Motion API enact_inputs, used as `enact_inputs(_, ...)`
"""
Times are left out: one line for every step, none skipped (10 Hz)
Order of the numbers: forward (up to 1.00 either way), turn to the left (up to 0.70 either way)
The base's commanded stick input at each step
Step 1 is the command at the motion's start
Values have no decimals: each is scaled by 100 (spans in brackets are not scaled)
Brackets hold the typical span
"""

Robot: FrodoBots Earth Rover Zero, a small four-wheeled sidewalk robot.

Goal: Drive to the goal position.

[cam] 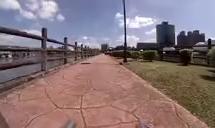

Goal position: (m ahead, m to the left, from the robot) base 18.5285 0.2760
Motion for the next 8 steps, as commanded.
enact_inputs(0,0)
enact_inputs(0,27)
enact_inputs(0,45)
enact_inputs(0,45)
enact_inputs(0,45)
enact_inputs(0,45)
enact_inputs(0,20)
enact_inputs(22,0)
